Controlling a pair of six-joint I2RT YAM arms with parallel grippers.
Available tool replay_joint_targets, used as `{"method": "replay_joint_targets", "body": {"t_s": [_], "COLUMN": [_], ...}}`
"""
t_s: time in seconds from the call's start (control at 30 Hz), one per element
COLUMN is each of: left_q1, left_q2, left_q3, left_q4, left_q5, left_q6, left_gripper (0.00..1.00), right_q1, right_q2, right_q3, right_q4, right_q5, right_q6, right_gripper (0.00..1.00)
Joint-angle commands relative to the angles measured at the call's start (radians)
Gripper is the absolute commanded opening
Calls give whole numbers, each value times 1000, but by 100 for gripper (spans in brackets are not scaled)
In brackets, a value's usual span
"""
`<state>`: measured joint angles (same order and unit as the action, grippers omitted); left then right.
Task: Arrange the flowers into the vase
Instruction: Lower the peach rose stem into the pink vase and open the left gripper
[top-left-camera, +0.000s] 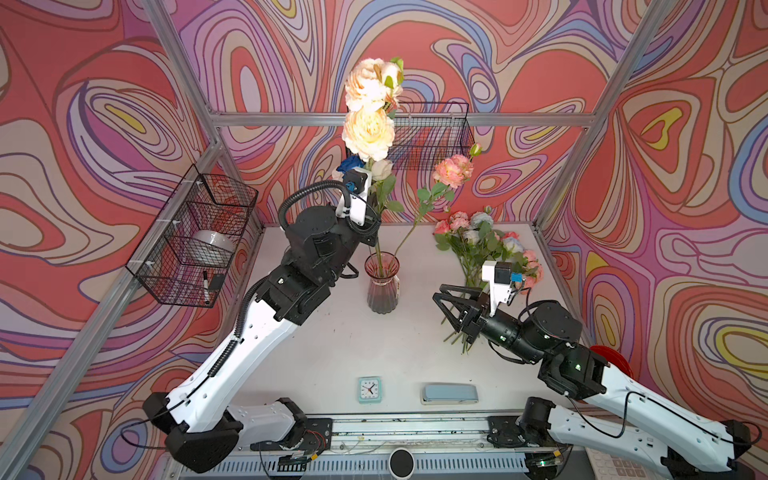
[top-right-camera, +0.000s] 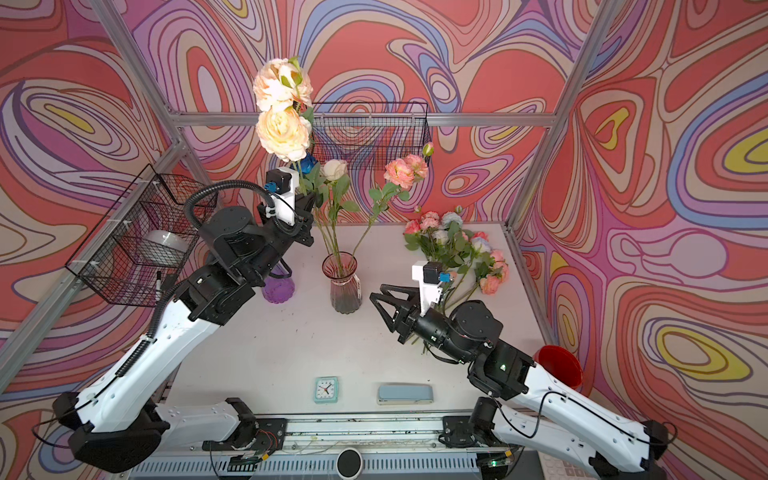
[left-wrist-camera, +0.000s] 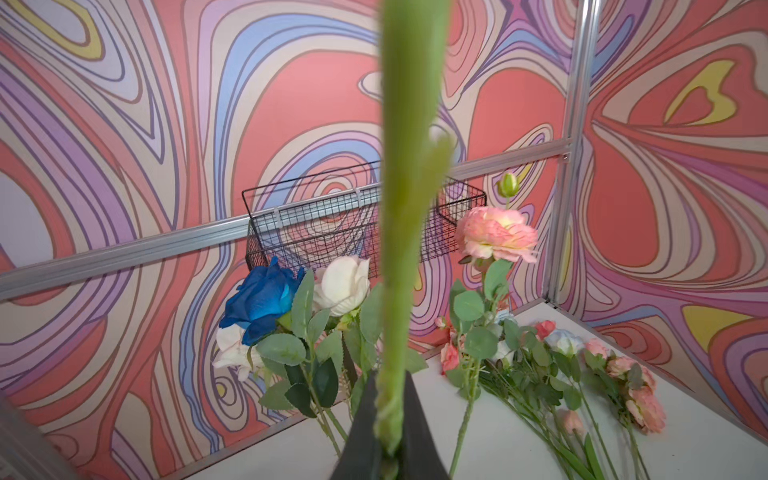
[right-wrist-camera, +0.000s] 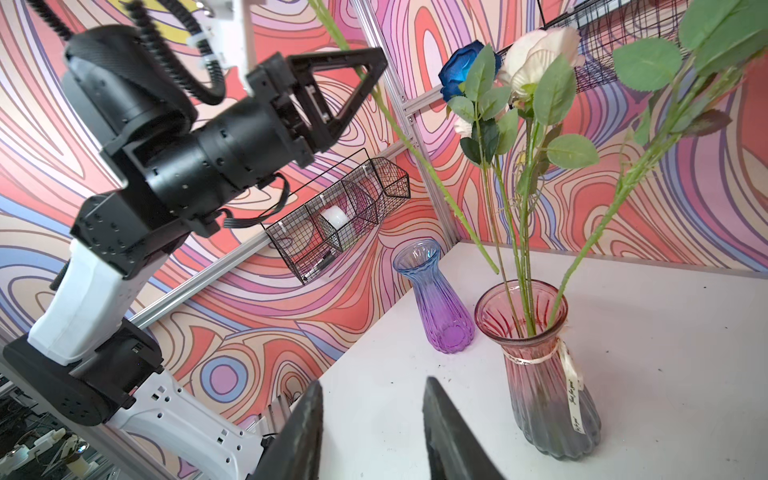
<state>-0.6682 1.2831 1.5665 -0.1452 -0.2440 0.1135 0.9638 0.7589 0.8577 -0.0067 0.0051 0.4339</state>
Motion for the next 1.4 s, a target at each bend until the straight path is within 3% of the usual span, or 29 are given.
{"method": "replay_joint_targets", "body": {"t_s": [0.0, 0.4, 0.6, 0.77, 1.07, 1.37], "left_q1": [20, 48, 50, 50, 50, 48], "left_q2": [41, 194, 189, 145, -52, -375], "left_q3": [-13, -16, 5, 41, 0, -475], "left_q4": [7, -110, -189, -223, -218, -81], "left_q5": [70, 38, 8, 17, 160, 228], "left_q6": [-38, -147, -203, -240, -397, -666], "left_gripper": [0, 0, 70, 90, 100, 100], "right_q1": [4, 4, 4, 4, 4, 4], "right_q2": [-15, -27, -16, -1, 25, 196], "right_q3": [4, 3, 10, 13, 12, 17], "right_q4": [-25, -43, -54, -61, -119, -250], "right_q5": [15, 28, 28, 32, 132, 321], "right_q6": [-14, -21, -19, -13, 25, 132], "right_gripper": [40, 41, 41, 45, 50, 54]}}
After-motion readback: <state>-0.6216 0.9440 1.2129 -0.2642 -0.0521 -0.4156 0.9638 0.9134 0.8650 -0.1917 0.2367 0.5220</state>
